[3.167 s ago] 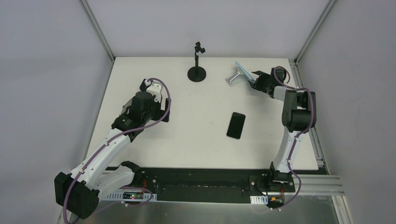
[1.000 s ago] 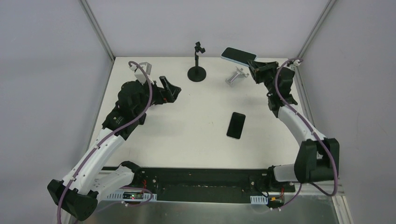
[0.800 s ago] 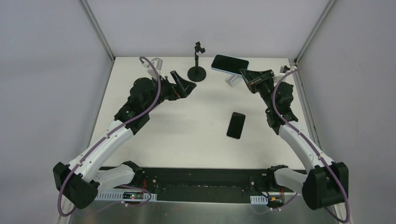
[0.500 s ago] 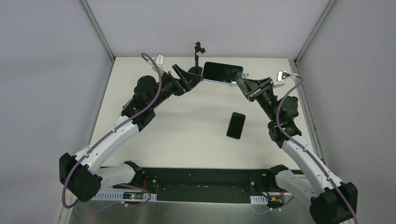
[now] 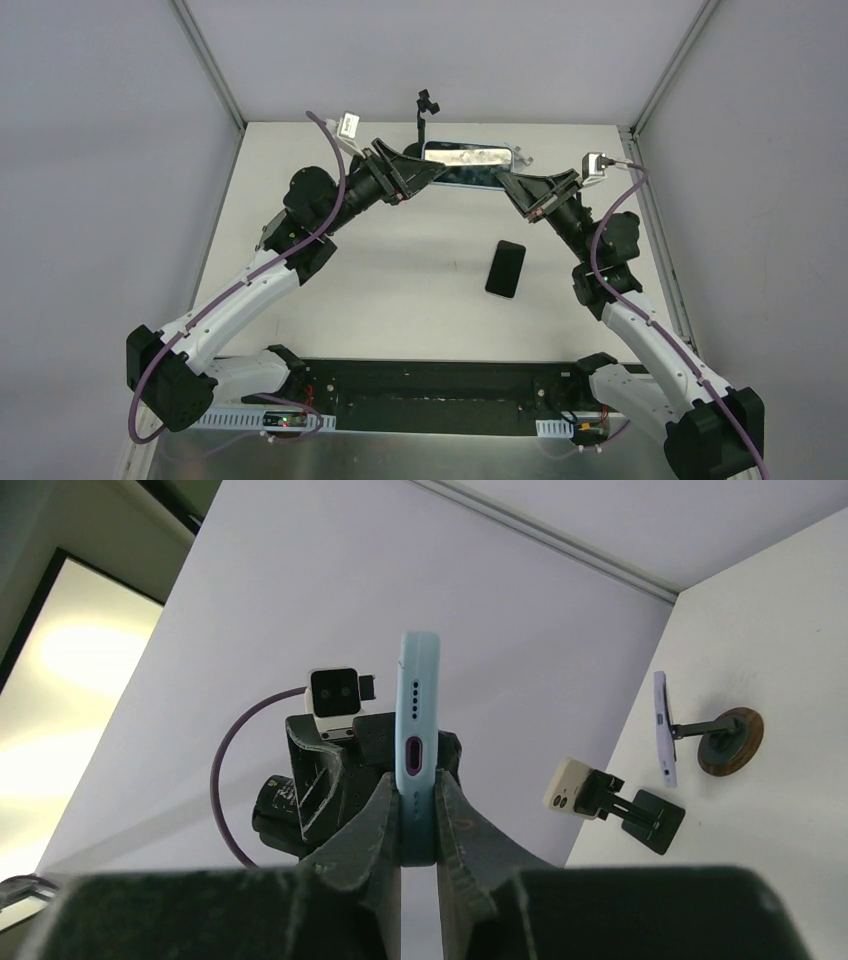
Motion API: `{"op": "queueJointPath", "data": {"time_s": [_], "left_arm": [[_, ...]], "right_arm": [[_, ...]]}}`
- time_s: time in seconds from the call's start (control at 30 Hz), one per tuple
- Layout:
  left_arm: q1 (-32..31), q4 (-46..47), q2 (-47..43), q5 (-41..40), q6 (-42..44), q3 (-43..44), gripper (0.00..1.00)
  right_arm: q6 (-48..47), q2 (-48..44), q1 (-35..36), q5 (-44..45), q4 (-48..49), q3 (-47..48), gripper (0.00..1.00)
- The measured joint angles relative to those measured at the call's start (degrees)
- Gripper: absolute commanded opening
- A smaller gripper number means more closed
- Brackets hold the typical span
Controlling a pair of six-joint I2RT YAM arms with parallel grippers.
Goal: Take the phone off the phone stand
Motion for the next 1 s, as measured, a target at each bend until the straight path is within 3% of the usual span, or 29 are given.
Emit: {"op": "queueJointPath", "data": {"time_s": [0.4,0.5,0.63,0.83,1.0], "left_arm": [[-0.8,2.3,0.0,1.2,-1.9,0.0,0.01],[-1.0,2.8,-0.1,1.2,-3.0,0.0,0.0],[-1.1,2.6,-0.1,2.1,-2.2,0.0,0.0],[-1.1,1.0,1.8,4.4,-1.0,-0.1,0.0],[-1.1,0.5,2.2,5.7,-0.5,-0.5,0.0]], "right_arm": [[2.3,0.5,0.0,-1.7,2.8,-0.1,0.03],[2.1,0.4,-0.1,-2.2,2.8,-0.2,0.29],[0.2,0.1,-0.1,-4.3,0.3,-0.2,0.52],[-7.3,-2.7,0.0,-6.7,-7.5,-0.2,0.69],[-19.1,-7.6,0.0,-7.1,-18.0,0.2,0.73]]}}
